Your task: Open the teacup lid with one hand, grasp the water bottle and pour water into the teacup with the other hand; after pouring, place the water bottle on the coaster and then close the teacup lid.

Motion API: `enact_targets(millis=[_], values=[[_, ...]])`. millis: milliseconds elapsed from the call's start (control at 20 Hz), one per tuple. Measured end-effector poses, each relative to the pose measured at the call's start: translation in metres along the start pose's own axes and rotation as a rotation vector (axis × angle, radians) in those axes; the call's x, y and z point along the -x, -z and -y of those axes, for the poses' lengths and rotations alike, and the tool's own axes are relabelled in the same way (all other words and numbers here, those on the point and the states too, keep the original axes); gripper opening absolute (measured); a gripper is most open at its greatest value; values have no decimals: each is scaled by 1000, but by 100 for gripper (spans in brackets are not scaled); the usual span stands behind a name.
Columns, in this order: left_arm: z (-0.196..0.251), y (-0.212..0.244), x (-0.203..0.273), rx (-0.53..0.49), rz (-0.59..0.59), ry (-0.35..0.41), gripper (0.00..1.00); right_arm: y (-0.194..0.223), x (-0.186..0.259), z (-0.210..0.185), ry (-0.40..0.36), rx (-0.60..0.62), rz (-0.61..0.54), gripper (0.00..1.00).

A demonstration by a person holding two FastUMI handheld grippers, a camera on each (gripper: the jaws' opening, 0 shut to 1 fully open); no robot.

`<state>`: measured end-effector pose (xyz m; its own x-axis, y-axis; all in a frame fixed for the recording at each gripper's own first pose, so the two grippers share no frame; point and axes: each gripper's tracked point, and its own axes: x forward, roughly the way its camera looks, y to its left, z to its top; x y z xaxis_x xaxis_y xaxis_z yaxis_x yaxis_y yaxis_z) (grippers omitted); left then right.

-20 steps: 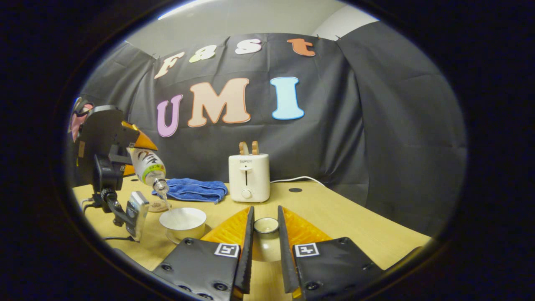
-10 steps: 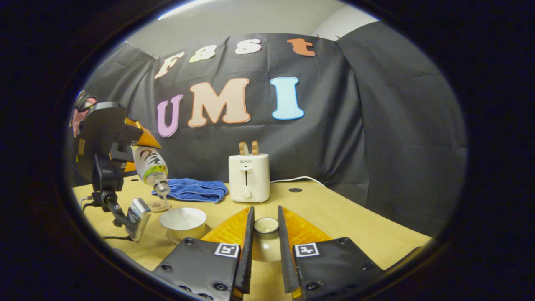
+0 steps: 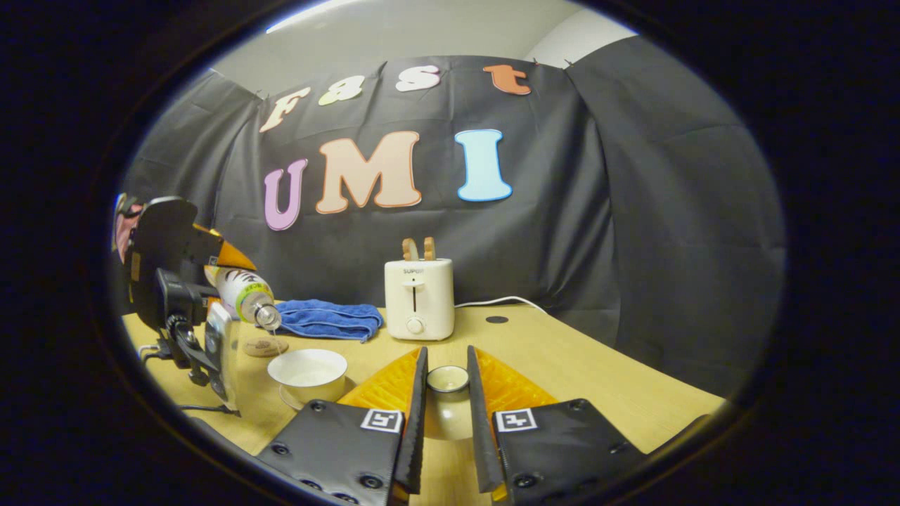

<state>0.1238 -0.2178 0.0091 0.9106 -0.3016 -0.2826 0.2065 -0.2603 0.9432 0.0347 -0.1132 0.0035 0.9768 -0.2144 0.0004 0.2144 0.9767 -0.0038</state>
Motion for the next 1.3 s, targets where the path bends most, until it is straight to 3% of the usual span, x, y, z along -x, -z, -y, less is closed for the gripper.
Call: enact_targets(millis=[100,300,500,750,950,1300], values=[[10,3,-1,227,12,19,49,0,1,0,0,0,-1,34],[5,10,-4,672,25,-14,49,0,0,0,0,0,1,34],[-26,18,-1,1057,90,-138,48,0,0,0,-2,0,0,35],[-36,12,-3,1503,222,-149,48,-1,0,0,-3,0,1,34],[-27,13,-17,1673,246,-129,49,0,0,0,-3,0,0,35],[-4,18,-45,1703,205,-135,49,0,0,0,-1,0,2,35]])
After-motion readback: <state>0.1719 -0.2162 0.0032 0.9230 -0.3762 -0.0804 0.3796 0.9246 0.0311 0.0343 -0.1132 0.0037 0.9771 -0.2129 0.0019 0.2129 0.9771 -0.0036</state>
